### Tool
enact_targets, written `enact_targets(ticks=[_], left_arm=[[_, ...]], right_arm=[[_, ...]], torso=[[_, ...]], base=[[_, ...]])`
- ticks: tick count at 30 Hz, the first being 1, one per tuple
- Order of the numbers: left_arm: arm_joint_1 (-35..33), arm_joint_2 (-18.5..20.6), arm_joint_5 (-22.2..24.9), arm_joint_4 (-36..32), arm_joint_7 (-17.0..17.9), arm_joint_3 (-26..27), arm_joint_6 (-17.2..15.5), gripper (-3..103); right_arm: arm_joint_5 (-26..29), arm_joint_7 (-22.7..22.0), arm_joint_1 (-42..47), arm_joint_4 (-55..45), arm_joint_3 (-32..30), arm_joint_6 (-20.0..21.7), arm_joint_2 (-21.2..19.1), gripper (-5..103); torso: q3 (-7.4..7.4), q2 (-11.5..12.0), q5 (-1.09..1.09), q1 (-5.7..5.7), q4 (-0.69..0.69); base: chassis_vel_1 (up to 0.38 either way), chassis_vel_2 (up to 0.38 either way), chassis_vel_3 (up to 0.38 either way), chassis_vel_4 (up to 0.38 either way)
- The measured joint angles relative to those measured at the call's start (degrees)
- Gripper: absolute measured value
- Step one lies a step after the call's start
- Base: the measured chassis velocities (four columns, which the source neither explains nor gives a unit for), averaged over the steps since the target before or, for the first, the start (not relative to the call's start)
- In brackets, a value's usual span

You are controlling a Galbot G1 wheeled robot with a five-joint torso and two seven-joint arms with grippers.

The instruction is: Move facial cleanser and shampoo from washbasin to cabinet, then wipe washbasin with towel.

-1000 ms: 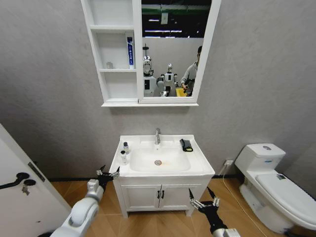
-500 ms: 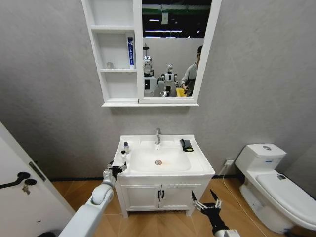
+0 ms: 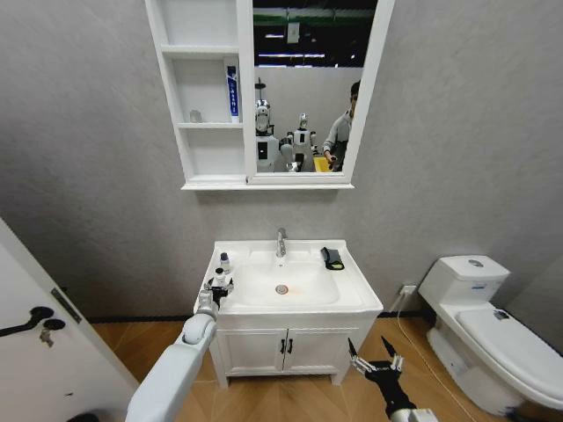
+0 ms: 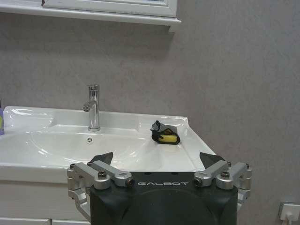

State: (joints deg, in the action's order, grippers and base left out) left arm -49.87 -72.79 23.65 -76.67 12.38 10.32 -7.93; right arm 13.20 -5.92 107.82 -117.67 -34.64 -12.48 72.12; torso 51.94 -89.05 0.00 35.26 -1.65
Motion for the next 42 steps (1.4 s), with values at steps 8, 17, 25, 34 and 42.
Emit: enact_targets(ticks=[8,17,25,34,42], left_arm=[[-1.16,0.76,0.34,-2.36,0.35,0.74,0.17,38],[-1.82,6.79,3.53,-10.16,1.39,1.08,-1.66,30],[14.21,16.91,16.09,-21.22,6.81,-6.38,-11.44,30],[43.16,17.75,25.44,-11.26,6.00,-14.90,-21.10,30],[60.07,11.64,24.16,9.78,2.97,-18.68,-25.27,30]], right_arm=[[0.22,-0.13,0.23,-0.49,0.04,-0.17,0.02,100],[0.17,-0.01,-0.03,-1.28,0.50,-0.19,0.14,100],[0.51,0.56,-0.56,-1.87,1.18,-0.20,0.78,100],[0.95,1.35,-0.77,-1.96,0.64,-0.95,1.17,100],[2.42,2.13,-1.11,-0.59,-0.32,-1.86,1.36,100]], torso=[[0.00,-0.01,-0.01,0.00,0.00],[0.00,-0.01,-0.02,0.00,0.00],[0.00,-0.01,-0.01,0.00,-0.01],[0.00,-0.01,0.00,0.00,-0.01],[0.01,0.00,-0.01,0.01,0.01]], base=[[0.000,0.000,0.000,0.000],[0.000,0.000,0.000,0.000],[0.000,0.000,0.000,0.000],[0.000,0.000,0.000,0.000],[0.000,0.000,0.000,0.000]])
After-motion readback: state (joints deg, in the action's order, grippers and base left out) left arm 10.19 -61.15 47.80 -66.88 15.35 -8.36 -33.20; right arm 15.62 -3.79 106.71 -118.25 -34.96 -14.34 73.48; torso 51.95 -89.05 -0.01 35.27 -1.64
